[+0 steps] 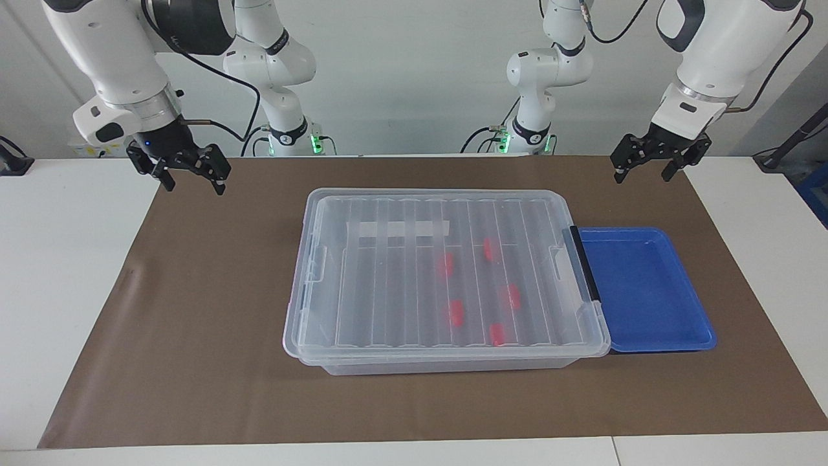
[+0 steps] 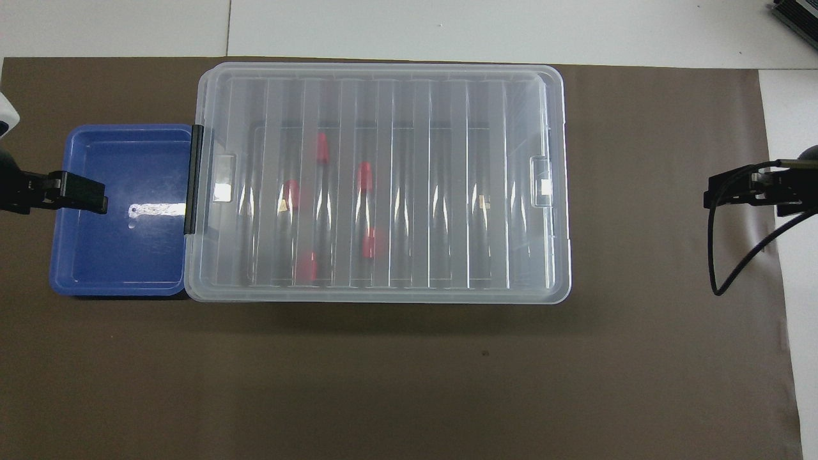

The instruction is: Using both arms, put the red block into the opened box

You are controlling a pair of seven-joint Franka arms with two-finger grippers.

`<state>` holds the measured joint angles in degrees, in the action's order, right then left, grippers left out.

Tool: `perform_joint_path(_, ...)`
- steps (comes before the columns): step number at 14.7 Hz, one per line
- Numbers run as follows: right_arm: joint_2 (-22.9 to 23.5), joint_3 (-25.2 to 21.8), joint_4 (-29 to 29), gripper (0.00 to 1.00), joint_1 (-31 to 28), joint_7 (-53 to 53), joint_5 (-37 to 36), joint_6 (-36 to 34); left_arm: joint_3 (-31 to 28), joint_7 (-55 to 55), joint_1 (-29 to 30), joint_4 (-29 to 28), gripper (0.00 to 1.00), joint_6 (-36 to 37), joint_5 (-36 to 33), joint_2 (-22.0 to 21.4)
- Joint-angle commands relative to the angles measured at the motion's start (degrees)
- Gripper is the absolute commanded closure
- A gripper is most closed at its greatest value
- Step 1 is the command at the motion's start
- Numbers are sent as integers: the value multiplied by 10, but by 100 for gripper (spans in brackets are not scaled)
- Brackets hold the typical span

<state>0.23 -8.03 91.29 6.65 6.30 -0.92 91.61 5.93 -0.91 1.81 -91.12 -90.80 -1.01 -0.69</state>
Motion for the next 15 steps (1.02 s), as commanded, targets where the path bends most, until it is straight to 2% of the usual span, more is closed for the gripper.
perform_joint_path(1, -1, 5, -13, 0, -4, 5, -4, -34, -4, 8, -1, -11, 0, -3, 8, -11)
perform_joint_path(15, 0, 5, -19, 0, -2, -10, -3, -41, -4, 8, -3, -13, 0, -3, 14, -12)
